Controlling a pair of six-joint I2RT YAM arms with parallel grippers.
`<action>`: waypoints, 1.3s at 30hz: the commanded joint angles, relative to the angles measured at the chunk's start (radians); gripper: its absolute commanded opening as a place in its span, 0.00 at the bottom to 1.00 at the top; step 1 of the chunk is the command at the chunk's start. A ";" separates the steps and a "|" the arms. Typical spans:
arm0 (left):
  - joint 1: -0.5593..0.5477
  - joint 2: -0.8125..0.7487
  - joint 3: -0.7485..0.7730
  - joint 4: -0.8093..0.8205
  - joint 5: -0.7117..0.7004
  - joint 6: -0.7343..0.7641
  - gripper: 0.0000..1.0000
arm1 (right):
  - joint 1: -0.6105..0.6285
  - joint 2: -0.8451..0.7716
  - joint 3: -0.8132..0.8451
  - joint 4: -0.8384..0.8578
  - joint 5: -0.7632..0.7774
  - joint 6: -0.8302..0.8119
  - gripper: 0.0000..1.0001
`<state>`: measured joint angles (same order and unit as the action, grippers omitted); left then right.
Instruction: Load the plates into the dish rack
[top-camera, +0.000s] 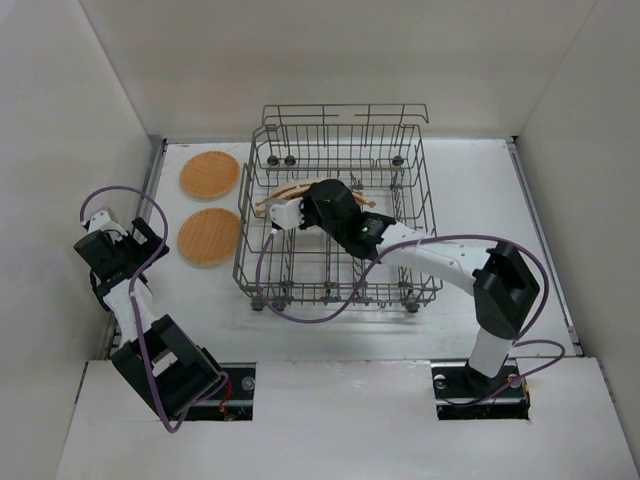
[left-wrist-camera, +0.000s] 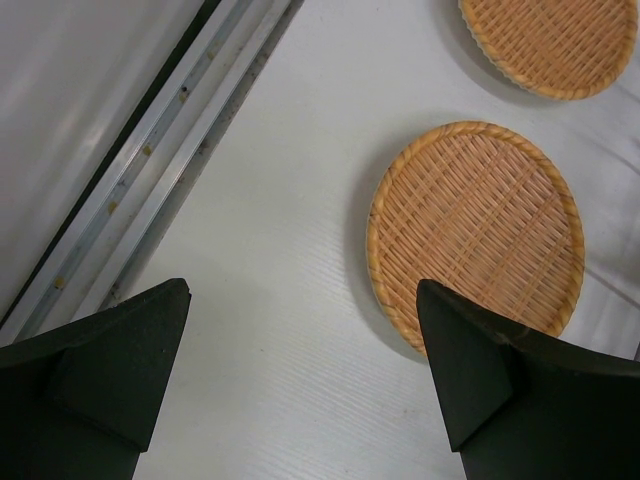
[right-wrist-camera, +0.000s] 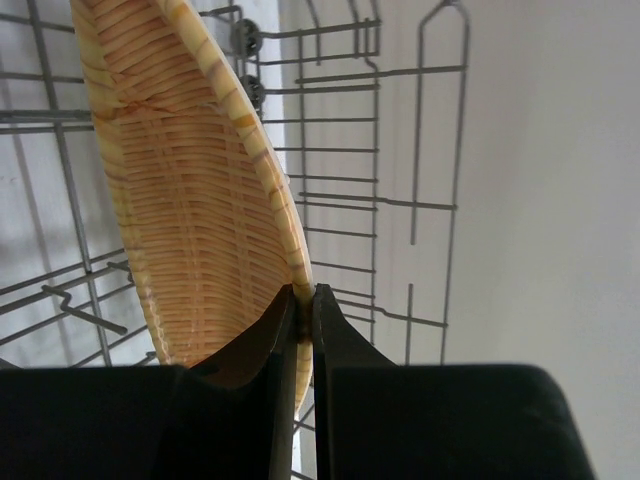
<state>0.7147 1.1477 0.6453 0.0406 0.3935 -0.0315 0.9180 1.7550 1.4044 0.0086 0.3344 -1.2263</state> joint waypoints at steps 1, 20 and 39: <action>0.012 -0.016 0.001 0.038 0.021 -0.008 1.00 | 0.018 0.018 0.050 0.099 0.032 -0.032 0.00; 0.022 -0.013 0.002 0.039 0.041 -0.013 1.00 | 0.068 0.118 0.079 -0.013 0.126 0.077 0.00; 0.047 0.007 0.013 0.036 0.087 -0.024 1.00 | 0.058 0.140 0.116 -0.027 0.199 0.004 0.00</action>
<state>0.7547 1.1564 0.6453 0.0406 0.4492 -0.0467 0.9855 1.9083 1.5028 -0.0101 0.4973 -1.2125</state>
